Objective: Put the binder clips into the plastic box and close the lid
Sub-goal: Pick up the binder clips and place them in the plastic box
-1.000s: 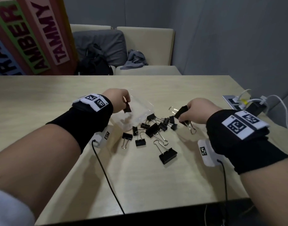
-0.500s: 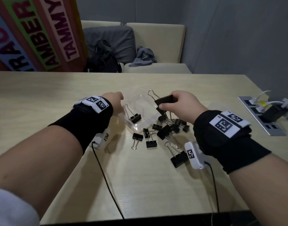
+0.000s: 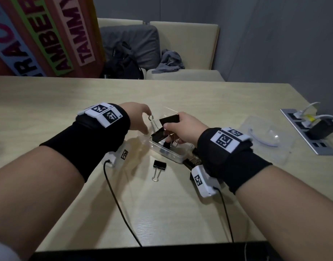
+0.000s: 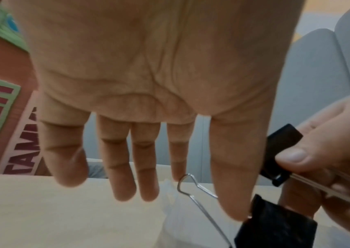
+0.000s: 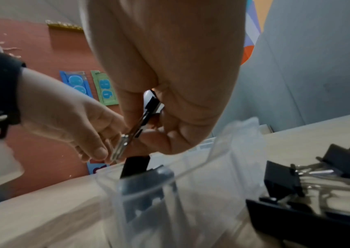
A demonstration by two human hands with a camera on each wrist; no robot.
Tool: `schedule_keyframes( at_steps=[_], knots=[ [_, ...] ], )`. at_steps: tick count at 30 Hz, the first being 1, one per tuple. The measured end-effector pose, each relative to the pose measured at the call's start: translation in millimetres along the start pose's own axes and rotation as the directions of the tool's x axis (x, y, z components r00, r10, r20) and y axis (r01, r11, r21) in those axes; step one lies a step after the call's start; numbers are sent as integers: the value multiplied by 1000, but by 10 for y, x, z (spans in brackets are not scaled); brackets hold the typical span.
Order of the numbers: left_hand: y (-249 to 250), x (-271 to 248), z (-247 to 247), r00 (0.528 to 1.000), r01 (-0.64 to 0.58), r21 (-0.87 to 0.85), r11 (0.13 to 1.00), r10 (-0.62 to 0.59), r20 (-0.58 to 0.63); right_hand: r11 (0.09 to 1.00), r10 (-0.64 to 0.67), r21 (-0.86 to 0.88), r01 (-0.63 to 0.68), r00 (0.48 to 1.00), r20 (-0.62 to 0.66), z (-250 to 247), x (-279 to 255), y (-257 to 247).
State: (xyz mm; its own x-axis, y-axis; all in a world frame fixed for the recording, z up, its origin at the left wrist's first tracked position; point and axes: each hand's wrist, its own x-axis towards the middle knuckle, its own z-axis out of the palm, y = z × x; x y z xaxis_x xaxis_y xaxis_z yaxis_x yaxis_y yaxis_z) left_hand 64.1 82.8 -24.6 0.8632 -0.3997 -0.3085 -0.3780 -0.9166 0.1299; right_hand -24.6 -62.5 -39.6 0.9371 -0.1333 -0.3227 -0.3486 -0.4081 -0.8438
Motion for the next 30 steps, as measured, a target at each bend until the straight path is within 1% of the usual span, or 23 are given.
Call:
schedule_keyframes(
  at_steps=[3,6,8,10,11,14,16,19,22,24,26,27,28,29,30],
  knots=[
    [-21,-4,44,1000,23,-45,999,-24,-17,999,10,42,-11,1000,29,22,15,0],
    [20,-9,100,993,54,-61,997,-60,-102,999,22,26,-23,999,48,-10,-9,14],
    [86,-28,117,985,55,-56,997,-63,-158,1000,21,19,-22,1000,21,-74,-33,14],
    [167,-43,154,984,23,-4,1000,-24,-175,999,35,20,-35,999,-35,-173,-76,-3],
    [209,-45,182,987,-3,35,999,9,-163,999,44,-11,-45,997,-69,-225,-89,-2],
    [323,-41,256,990,-91,160,983,106,-92,961,32,-264,-77,985,-170,-336,-154,0],
    [365,-31,251,989,-104,212,972,123,-80,945,21,-314,-85,980,-200,-360,-187,13],
    [346,-6,206,988,-79,228,970,106,-112,954,-8,-293,-55,978,-208,-341,-205,40],
    [257,26,149,983,-31,110,993,50,-174,979,-94,-200,43,964,-251,-225,-179,37],
    [191,43,100,975,1,28,1000,5,-221,991,-116,-100,91,953,-281,-101,-145,11],
    [143,44,54,971,13,-31,999,-20,-240,995,-103,-22,101,966,-237,23,-105,-25],
    [130,37,41,973,6,-42,999,-15,-231,995,-96,-53,88,978,-187,80,-79,-29],
    [126,23,35,978,-10,-39,999,2,-208,984,-88,-163,66,988,-129,115,-63,-30],
    [129,10,39,984,-33,-23,999,29,-177,951,-76,-305,45,993,-89,130,-66,-36],
    [139,-9,48,988,-58,0,998,58,-141,891,-76,-453,32,994,-78,128,-77,-29]
  ],
)
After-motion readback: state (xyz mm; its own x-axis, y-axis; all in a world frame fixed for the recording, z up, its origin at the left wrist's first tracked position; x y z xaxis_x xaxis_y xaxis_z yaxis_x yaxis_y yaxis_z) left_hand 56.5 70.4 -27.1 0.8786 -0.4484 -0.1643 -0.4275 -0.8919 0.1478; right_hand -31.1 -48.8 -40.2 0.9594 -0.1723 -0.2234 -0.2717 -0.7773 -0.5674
